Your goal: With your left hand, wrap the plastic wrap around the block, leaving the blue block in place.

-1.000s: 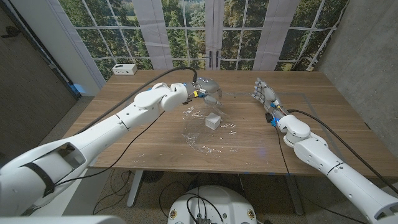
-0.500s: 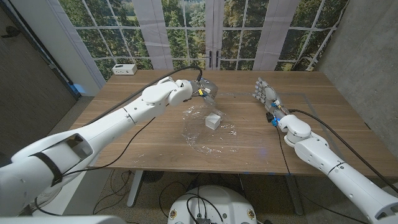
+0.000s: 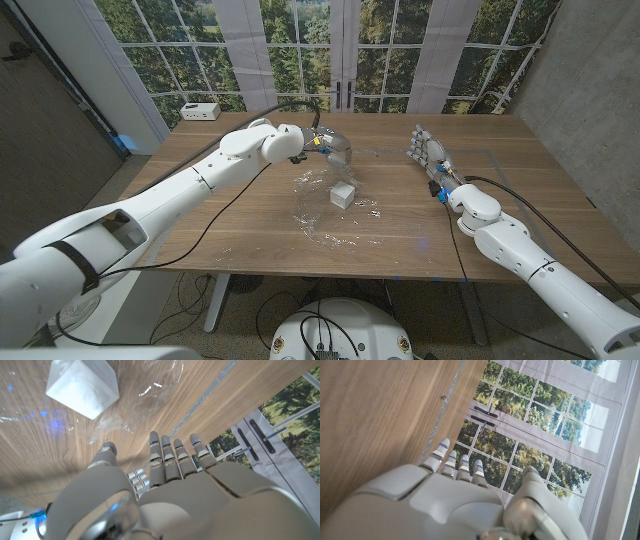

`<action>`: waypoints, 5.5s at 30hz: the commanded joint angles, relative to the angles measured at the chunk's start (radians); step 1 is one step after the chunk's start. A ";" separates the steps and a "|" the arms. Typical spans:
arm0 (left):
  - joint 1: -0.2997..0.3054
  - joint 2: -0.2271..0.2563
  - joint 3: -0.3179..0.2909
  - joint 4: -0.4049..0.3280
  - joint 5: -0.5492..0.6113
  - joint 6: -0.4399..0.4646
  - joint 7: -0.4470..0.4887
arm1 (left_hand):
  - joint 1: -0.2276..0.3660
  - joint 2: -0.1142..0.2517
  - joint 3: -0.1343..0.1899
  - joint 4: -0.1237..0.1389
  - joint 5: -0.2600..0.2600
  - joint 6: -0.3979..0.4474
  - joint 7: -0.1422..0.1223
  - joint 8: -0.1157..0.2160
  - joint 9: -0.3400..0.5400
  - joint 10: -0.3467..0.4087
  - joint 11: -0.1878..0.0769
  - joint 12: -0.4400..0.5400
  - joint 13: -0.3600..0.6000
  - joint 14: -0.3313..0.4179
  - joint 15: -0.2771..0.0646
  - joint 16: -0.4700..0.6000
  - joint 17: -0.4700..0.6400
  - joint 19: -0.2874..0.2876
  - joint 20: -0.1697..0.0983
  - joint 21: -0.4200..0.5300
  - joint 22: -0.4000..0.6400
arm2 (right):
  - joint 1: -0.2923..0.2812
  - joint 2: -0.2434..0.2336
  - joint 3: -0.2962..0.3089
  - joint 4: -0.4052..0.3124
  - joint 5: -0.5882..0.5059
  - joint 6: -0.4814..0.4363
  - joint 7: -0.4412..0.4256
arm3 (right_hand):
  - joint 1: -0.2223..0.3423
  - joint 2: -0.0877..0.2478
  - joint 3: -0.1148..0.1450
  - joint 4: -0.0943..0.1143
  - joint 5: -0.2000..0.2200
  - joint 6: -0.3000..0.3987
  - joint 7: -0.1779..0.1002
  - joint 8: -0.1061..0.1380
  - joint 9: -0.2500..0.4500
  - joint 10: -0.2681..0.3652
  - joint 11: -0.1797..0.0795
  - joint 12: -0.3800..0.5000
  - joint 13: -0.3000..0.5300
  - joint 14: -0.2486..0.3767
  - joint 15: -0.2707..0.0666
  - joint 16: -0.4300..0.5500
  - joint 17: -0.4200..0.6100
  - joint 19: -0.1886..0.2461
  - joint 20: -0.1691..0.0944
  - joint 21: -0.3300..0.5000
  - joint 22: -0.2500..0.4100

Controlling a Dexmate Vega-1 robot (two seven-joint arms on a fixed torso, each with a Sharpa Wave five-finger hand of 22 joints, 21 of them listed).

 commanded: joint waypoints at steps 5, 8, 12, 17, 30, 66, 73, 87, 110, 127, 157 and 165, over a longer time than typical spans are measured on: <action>-0.134 0.022 0.036 -0.036 0.002 -0.065 -0.197 | 0.032 -0.009 0.038 -0.058 0.022 -0.025 -0.007 0.015 0.007 -0.110 -0.016 -0.018 0.001 -0.109 0.005 -0.016 -0.005 -0.073 0.001 -0.035 0.003 | -0.021 -0.005 0.007 -0.021 0.002 0.002 -0.014 | -0.001 0.012 0.005 0.009 0.004 0.007 -0.006 -0.001 0.006 0.003 -0.003 -0.001 0.003 0.005 0.001 0.005 0.005 0.008 0.000 0.003 0.004; -0.159 0.010 0.050 -0.013 0.015 -0.088 -0.217 | 0.031 -0.014 0.037 -0.061 0.020 -0.017 -0.011 0.020 0.007 -0.114 -0.018 -0.016 0.001 -0.113 0.003 -0.015 -0.005 -0.073 -0.002 -0.035 0.003 | -0.030 -0.006 0.010 -0.026 0.006 0.003 -0.017 | -0.002 0.013 0.005 0.010 0.003 0.008 -0.006 -0.001 0.006 0.004 -0.002 -0.001 0.003 0.006 0.001 0.006 0.005 0.009 0.002 0.003 0.004; -0.224 -0.015 0.078 0.049 -0.035 -0.175 -0.302 | 0.036 -0.028 0.035 -0.072 0.015 -0.018 -0.026 0.022 0.008 -0.124 -0.029 -0.013 0.000 -0.137 -0.001 -0.016 -0.006 -0.077 -0.008 -0.038 0.002 | -0.044 -0.009 0.016 -0.041 0.008 -0.003 -0.033 | -0.002 0.013 0.004 0.010 0.003 0.008 -0.005 -0.001 0.006 0.003 -0.001 -0.001 0.003 0.007 0.001 0.006 0.005 0.010 0.000 0.003 0.004; -0.224 0.002 0.083 -0.027 0.087 -0.151 -0.288 | 0.054 -0.036 0.040 -0.086 0.010 -0.007 -0.042 0.029 0.008 -0.144 -0.031 -0.013 -0.001 -0.157 -0.003 -0.016 -0.007 -0.091 -0.014 -0.047 0.001 | -0.053 -0.011 0.018 -0.051 0.003 -0.003 -0.043 | -0.004 0.013 0.004 0.012 0.003 0.009 -0.005 -0.001 0.006 0.004 -0.001 -0.001 0.003 0.007 0.002 0.006 0.005 0.010 0.000 0.003 0.004; -0.259 -0.029 0.107 0.002 0.143 -0.195 -0.364 | 0.158 -0.029 0.078 -0.112 0.006 -0.005 -0.080 0.035 0.009 -0.174 -0.057 -0.007 -0.008 -0.193 -0.008 -0.010 -0.010 -0.105 -0.020 -0.060 -0.003 | -0.056 -0.006 0.020 -0.050 -0.002 0.006 -0.051 | -0.008 0.015 0.003 0.016 0.004 0.012 -0.005 0.000 0.006 0.006 0.001 0.000 0.003 0.012 0.003 0.008 0.006 0.012 0.000 0.003 0.004; -0.244 -0.049 0.153 0.089 0.208 -0.261 -0.206 | 0.364 0.041 0.117 -0.094 0.000 0.138 -0.128 0.129 0.037 -0.172 -0.072 0.042 -0.035 -0.176 -0.017 0.018 -0.013 -0.052 -0.028 -0.060 0.001 | -0.033 0.005 0.014 -0.030 -0.003 -0.002 -0.050 | -0.009 0.016 0.004 0.020 0.005 0.017 0.000 0.001 0.006 0.014 0.012 0.002 0.004 0.019 0.005 0.008 0.005 0.017 0.002 0.004 0.004; -0.238 -0.042 0.131 0.079 0.123 -0.296 -0.258 | 0.453 0.060 0.133 -0.102 0.002 0.299 -0.099 0.253 0.104 -0.051 -0.104 0.083 -0.027 -0.087 -0.063 0.039 -0.010 0.018 -0.054 -0.024 0.007 | -0.024 0.008 0.010 -0.024 -0.001 -0.003 -0.042 | -0.009 0.015 0.004 0.020 0.005 0.016 -0.001 0.000 0.006 0.015 0.011 0.002 0.003 0.020 0.005 0.008 0.004 0.018 0.002 0.004 0.004; -0.258 -0.063 0.122 0.165 -0.142 -0.403 -0.405 | 0.488 0.047 0.124 -0.103 0.002 0.327 -0.093 0.293 0.134 -0.001 -0.106 0.098 -0.022 -0.065 -0.071 0.040 -0.012 0.031 -0.063 -0.013 0.010 | -0.047 0.002 0.019 -0.045 -0.005 0.006 -0.057 | -0.010 0.014 0.003 0.021 0.006 0.017 -0.003 0.000 0.006 0.015 0.007 0.001 0.003 0.023 0.004 0.008 0.004 0.019 0.002 0.004 0.004; -0.270 -0.065 0.164 0.113 -0.193 -0.317 -0.622 | 0.500 0.005 0.062 -0.077 0.003 0.317 -0.121 0.305 0.137 0.128 -0.131 0.129 -0.014 0.015 -0.099 0.053 -0.011 0.043 -0.054 0.006 0.008 | -0.061 -0.002 0.025 -0.054 -0.001 0.017 -0.050 | -0.011 0.014 0.003 0.025 0.006 0.017 -0.004 0.000 0.006 0.017 0.008 0.001 0.003 0.029 0.004 0.008 0.004 0.026 0.002 0.005 0.003; -0.221 -0.033 0.175 0.025 -0.012 -0.202 -0.590 | 0.018 -0.013 -0.108 0.134 -0.018 -0.078 -0.096 0.016 -0.003 0.050 -0.073 0.030 -0.072 0.001 -0.047 0.004 -0.003 -0.074 -0.014 -0.054 -0.002 | -0.037 0.004 0.017 -0.037 -0.002 0.003 -0.045 | -0.011 0.015 0.003 0.026 0.007 0.016 -0.005 -0.001 0.006 0.017 0.009 0.000 0.003 0.030 0.005 0.008 0.004 0.028 0.004 0.005 0.003; 0.045 0.209 -0.148 -0.192 -0.311 -0.275 -0.240 | 0.120 -0.006 -0.050 0.024 -0.007 -0.064 -0.132 0.028 -0.007 0.086 -0.064 0.038 -0.076 0.017 -0.051 0.004 -0.015 -0.069 -0.007 -0.072 -0.007 | -0.044 0.026 -0.026 -0.101 -0.053 -0.008 -0.088 | -0.010 0.013 0.003 0.028 0.008 0.013 -0.010 -0.002 0.005 0.013 0.003 -0.002 0.003 0.032 0.008 0.006 0.003 0.028 0.007 0.003 0.003; 0.122 0.267 -0.179 -0.280 -0.209 -0.301 -0.187 | 0.160 -0.032 -0.042 -0.022 -0.011 -0.029 -0.142 0.038 -0.007 0.095 -0.088 0.042 -0.071 0.006 -0.064 -0.001 -0.016 -0.067 -0.009 -0.078 -0.008 | -0.085 0.038 -0.035 -0.131 -0.071 0.014 -0.115 | -0.010 0.013 0.004 0.028 0.008 0.013 -0.010 -0.003 0.005 0.013 0.005 -0.002 0.003 0.035 0.007 0.007 0.003 0.028 0.008 0.003 0.003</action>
